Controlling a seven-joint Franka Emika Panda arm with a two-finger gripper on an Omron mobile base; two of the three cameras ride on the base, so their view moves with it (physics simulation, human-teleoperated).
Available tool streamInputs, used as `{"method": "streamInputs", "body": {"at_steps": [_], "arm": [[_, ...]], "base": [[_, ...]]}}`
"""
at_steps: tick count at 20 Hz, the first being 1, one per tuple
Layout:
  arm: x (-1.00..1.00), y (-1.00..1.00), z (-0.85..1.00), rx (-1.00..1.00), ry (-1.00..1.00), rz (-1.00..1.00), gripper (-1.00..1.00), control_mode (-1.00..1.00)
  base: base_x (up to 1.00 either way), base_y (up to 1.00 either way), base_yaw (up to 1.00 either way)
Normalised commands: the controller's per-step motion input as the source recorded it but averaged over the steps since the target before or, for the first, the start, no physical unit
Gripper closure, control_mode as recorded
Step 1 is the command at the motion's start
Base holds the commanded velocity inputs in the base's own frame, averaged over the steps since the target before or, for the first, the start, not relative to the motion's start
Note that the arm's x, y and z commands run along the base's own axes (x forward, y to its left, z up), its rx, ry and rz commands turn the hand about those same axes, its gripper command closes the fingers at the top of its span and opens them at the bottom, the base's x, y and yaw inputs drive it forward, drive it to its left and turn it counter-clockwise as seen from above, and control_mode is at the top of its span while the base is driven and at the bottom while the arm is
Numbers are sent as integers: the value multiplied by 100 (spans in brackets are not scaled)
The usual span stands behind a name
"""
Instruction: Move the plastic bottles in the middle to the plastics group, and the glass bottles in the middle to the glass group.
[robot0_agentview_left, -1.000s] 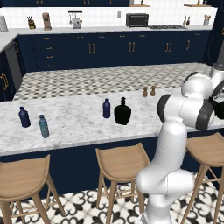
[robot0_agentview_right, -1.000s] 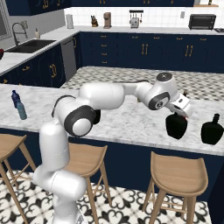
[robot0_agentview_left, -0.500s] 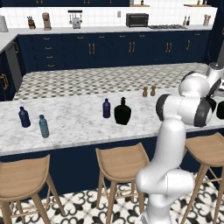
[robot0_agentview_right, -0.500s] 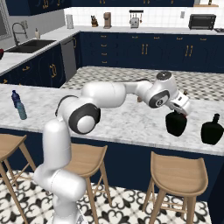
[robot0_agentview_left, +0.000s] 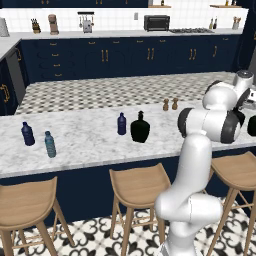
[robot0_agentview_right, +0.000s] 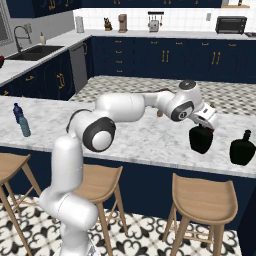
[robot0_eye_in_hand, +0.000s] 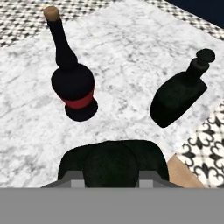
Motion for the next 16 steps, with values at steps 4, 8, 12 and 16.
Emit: {"method": "streamInputs", "body": {"at_steps": [4,8,12,16], "arm": [[15,0,-17,0,0,0,100,-100],[0,0,-24,0,0,0,100,-100],[0,0,-24,0,0,0,100,-100],[0,0,-9,0,0,0,100,-100]], "base": [[0,0,0],[0,0,0],[0,0,0],[0,0,0]]}}
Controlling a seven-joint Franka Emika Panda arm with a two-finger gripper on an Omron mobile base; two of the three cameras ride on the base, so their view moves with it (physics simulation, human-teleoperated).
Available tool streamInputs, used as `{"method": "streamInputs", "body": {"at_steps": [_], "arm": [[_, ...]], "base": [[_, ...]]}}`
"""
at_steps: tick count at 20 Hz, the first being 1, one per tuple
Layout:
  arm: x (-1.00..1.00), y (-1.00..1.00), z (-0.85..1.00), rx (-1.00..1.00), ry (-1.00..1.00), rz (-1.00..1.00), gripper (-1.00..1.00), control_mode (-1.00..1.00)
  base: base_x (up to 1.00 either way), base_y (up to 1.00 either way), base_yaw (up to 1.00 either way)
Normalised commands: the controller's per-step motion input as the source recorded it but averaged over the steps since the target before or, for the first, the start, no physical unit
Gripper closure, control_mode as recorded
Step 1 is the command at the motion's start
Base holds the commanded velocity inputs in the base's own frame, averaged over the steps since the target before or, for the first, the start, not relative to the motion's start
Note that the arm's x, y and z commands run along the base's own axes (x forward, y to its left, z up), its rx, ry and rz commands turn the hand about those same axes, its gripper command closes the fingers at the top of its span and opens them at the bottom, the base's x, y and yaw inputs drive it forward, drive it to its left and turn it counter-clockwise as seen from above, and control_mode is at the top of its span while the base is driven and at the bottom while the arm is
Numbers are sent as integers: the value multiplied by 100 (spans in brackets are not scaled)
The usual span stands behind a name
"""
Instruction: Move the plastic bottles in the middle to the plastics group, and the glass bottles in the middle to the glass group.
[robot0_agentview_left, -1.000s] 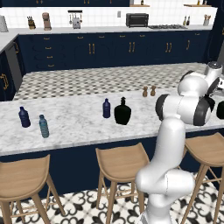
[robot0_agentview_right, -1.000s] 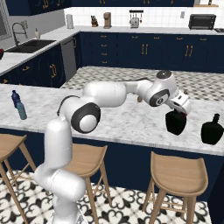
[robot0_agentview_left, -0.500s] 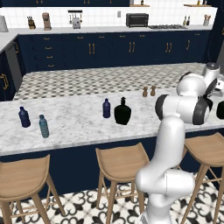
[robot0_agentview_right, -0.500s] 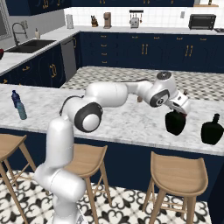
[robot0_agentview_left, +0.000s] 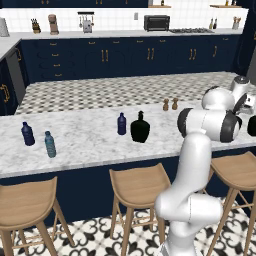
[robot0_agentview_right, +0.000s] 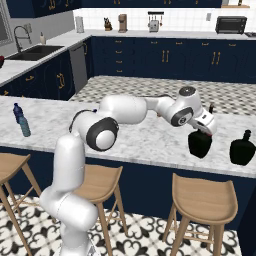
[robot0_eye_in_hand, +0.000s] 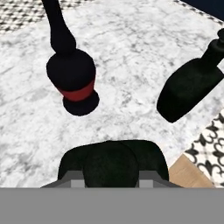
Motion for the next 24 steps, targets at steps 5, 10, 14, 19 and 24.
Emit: {"method": "streamInputs", "body": {"at_steps": [5,10,14,19,24], "arm": [[5,0,-4,0,-3,0,100,-100],[44,0,0,0,-1,0,100,-100],[44,0,0,0,0,0,100,-100],[13,0,0,0,0,0,100,-100],[12,0,-14,0,0,0,100,-100]], "base": [[0,0,0],[0,0,0],[0,0,0],[0,0,0],[0,0,0]]}}
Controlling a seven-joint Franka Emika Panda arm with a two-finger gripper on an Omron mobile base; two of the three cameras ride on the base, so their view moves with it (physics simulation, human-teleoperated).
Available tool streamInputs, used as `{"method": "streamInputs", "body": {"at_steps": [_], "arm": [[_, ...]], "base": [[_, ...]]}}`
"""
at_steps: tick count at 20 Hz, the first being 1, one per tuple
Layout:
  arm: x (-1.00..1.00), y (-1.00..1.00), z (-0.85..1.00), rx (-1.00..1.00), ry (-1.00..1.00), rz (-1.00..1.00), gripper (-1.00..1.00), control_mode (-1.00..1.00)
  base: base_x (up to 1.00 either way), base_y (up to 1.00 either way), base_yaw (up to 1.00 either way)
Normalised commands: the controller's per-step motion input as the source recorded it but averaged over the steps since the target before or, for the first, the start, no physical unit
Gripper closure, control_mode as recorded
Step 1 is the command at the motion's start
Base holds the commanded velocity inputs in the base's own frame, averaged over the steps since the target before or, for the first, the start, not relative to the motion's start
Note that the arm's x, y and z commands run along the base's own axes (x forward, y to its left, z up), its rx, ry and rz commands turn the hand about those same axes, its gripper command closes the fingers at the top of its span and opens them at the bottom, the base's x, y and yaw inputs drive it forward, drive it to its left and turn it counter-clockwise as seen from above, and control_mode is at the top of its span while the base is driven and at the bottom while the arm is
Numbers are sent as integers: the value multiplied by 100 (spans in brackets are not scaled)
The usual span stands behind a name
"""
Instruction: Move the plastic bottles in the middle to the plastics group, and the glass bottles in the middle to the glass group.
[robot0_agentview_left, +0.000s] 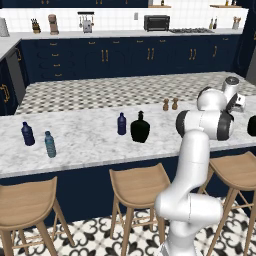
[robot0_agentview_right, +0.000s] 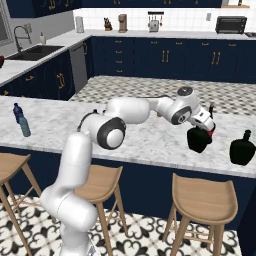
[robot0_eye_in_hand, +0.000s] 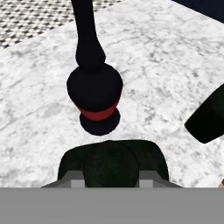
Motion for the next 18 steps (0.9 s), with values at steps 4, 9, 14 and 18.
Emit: {"method": "streamInputs", "body": {"at_steps": [4,9,14,18], "arm": [[5,0,-16,0,0,0,100,-100],[1,0,-18,0,0,0,100,-100],[1,0,-21,0,0,0,100,-100],[6,0,-1,0,0,0,100,-100]], "base": [[0,0,0],[0,0,0],[0,0,0],[0,0,0]]}}
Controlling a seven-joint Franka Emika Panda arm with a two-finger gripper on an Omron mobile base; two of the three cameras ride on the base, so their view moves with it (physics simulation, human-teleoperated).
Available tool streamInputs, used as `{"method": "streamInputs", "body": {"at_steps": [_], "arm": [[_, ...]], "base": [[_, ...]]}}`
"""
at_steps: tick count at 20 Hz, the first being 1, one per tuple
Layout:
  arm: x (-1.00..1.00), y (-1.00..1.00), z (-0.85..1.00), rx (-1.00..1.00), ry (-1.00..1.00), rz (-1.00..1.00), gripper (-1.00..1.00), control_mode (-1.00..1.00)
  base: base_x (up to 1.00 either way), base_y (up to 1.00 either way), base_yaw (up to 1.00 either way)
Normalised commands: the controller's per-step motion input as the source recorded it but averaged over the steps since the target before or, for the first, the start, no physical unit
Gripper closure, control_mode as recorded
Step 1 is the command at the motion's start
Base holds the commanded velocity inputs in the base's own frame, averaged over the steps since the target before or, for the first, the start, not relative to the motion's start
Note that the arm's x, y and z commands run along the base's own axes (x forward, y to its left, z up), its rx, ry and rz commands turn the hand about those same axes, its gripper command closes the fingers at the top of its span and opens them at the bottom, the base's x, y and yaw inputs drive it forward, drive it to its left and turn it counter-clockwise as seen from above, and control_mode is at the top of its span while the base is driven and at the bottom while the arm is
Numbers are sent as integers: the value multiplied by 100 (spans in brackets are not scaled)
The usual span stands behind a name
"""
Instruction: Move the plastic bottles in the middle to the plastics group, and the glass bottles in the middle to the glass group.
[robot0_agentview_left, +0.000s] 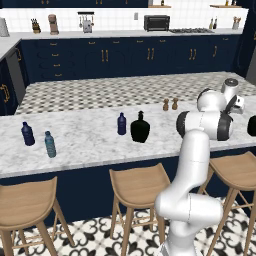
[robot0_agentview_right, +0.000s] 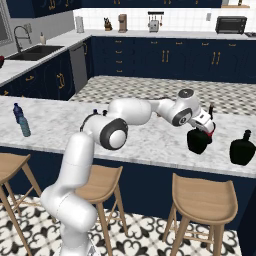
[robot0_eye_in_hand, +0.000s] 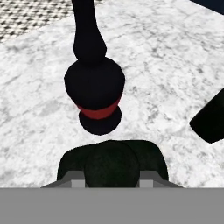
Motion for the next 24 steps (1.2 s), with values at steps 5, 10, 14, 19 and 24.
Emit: {"method": "streamInputs", "body": {"at_steps": [5,10,14,19,24], "arm": [[1,0,0,0,0,0,100,-100],[0,0,0,0,0,0,-100,-100],[0,0,0,0,0,0,-100,-100],[0,0,0,0,0,0,-100,-100],[0,2,0,0,0,0,-100,-100]], "base": [[0,0,0],[0,0,0],[0,0,0],[0,0,0],[0,0,0]]}}
